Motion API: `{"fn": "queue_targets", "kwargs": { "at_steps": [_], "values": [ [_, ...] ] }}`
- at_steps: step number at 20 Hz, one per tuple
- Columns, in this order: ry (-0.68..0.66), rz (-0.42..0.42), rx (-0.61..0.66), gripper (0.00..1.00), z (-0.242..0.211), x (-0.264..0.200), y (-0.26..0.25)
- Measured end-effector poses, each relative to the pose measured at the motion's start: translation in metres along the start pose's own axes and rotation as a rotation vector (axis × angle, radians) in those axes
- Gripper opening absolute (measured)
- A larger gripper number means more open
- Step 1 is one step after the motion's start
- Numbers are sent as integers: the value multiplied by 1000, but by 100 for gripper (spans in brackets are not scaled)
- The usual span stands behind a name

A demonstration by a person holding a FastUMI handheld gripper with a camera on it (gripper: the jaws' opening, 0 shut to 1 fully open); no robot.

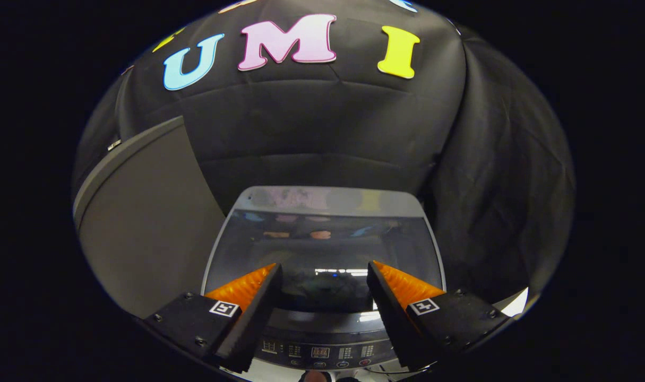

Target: Put the clothes into the washing machine and then close the washing machine lid.

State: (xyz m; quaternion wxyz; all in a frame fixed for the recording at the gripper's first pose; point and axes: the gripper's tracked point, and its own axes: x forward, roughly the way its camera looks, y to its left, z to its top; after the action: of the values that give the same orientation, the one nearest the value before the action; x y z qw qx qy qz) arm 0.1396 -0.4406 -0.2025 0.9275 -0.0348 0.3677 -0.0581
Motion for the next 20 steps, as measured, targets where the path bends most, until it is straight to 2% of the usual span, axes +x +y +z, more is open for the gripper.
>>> {"fn": "queue_targets", "kwargs": {
  "at_steps": [4, 6, 11, 15, 17, 20],
  "values": [
    [43, 6, 7, 100, -18, 4, -1],
    [18, 12, 5, 100, -7, -2, 0],
    [-178, 38, 37, 100, 70, -42, 0],
    [-388, 34, 71, 100, 144, -101, -12],
    [-488, 62, 104, 100, 181, -138, -12],
    [-624, 70, 86, 99, 227, -189, -18]
  ]
}}
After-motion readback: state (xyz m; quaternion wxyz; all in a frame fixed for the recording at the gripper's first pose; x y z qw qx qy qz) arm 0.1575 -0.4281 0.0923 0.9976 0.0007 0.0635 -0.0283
